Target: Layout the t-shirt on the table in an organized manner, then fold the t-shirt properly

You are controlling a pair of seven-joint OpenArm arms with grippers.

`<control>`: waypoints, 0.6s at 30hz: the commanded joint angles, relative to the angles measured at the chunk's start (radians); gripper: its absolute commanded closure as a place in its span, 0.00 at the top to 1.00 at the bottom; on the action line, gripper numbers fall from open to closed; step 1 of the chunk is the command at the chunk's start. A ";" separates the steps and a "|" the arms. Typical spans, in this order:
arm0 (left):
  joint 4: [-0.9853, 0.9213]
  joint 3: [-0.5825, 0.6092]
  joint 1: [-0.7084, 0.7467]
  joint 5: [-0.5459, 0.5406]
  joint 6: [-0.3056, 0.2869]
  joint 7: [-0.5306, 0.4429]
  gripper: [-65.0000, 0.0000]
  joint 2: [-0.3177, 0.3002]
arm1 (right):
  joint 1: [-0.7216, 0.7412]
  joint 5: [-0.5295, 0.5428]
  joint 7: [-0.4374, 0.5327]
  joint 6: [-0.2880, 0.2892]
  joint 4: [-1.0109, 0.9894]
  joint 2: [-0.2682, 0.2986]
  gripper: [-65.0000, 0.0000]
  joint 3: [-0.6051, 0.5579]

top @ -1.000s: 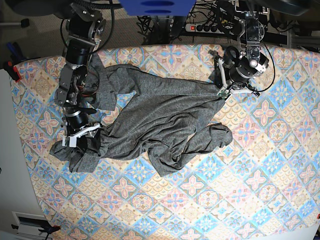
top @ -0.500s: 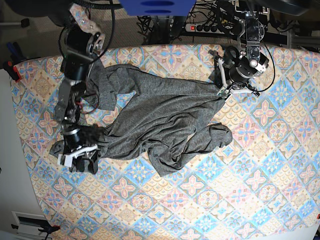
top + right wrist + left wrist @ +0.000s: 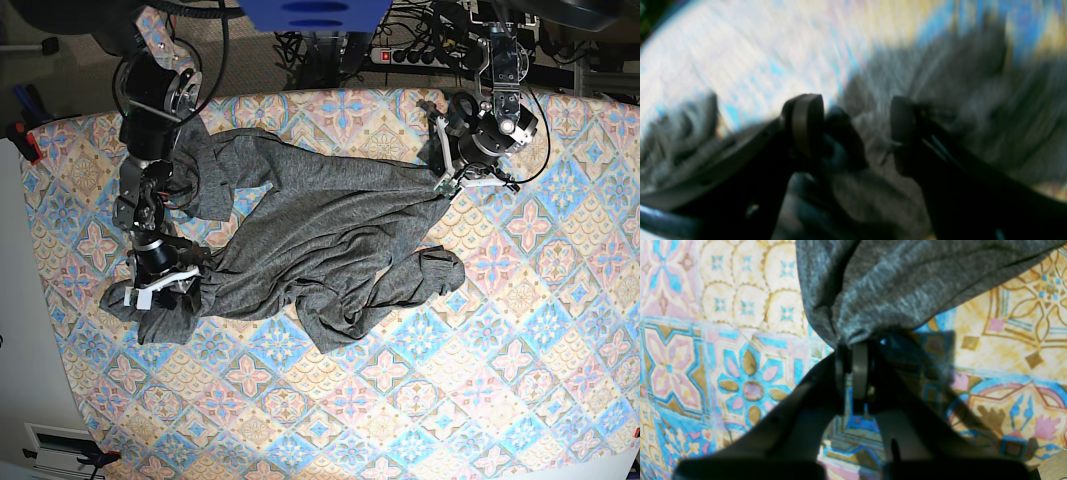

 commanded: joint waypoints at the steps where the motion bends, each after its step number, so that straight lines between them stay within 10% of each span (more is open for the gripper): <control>1: 0.015 -0.001 -0.001 0.000 0.002 0.002 0.00 -0.007 | 0.056 0.021 0.059 0.011 0.014 0.012 0.47 0.002; 18: 0.015 -0.001 -0.001 0.000 0.002 0.003 0.00 -0.007 | 0.010 0.016 0.079 0.011 0.007 0.061 0.47 0.000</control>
